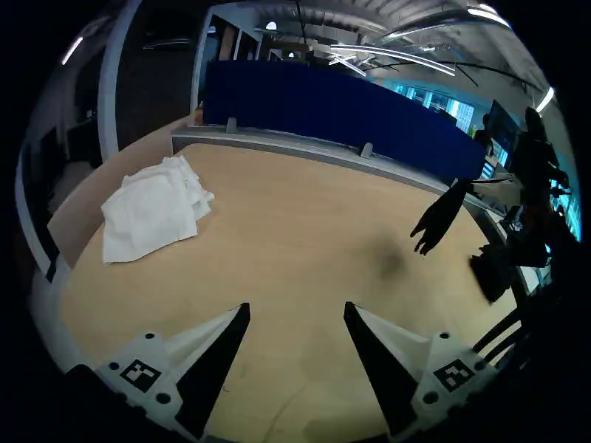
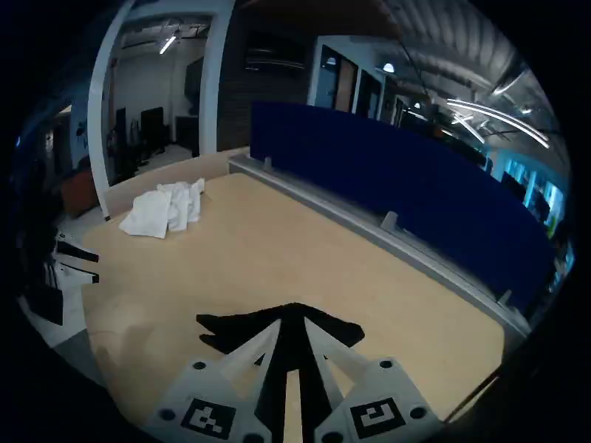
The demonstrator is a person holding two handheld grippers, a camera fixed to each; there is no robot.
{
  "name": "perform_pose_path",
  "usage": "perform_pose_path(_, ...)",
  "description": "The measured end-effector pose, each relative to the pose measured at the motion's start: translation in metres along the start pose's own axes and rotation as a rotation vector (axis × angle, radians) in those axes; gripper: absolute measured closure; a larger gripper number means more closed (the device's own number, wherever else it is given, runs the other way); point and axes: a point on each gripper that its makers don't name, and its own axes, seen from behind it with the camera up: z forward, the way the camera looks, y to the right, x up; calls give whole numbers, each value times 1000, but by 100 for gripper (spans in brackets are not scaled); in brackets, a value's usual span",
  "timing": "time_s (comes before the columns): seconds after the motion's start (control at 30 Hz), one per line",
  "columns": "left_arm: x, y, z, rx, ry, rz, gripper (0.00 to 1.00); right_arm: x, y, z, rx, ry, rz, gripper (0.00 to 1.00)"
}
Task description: Fold towel
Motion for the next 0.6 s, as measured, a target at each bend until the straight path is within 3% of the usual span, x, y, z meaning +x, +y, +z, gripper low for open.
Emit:
perform_pose_path(0.23, 0, 4, 3, -9, -5, 8, 6, -10, 37, -23, -45, -8, 33, 93)
perform_pose_path(0.6, 4, 12, 10, -12, -10, 36, 6, -34, 114, -71, -143, -40, 68, 93)
